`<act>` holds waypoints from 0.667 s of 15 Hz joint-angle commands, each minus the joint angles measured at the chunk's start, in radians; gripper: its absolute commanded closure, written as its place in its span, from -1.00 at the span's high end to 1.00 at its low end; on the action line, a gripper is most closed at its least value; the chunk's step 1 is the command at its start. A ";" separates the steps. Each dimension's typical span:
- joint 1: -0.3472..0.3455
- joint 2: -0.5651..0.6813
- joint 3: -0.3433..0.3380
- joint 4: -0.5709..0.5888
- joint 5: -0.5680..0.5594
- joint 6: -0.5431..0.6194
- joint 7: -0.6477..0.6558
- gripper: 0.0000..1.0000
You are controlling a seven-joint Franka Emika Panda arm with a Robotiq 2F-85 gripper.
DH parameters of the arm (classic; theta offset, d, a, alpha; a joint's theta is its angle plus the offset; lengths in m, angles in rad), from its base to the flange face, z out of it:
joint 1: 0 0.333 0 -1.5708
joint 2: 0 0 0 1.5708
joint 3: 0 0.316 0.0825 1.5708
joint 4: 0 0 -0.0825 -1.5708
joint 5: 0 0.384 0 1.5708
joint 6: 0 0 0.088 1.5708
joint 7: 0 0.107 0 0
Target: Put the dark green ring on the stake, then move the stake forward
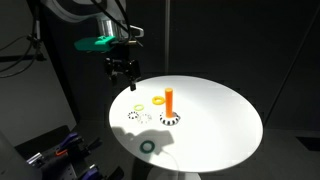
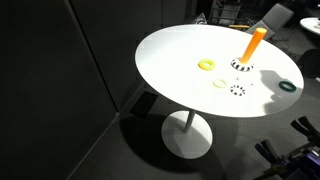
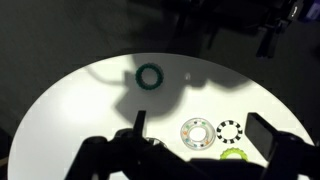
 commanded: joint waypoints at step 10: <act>-0.016 0.118 -0.039 0.038 0.064 0.072 -0.009 1.00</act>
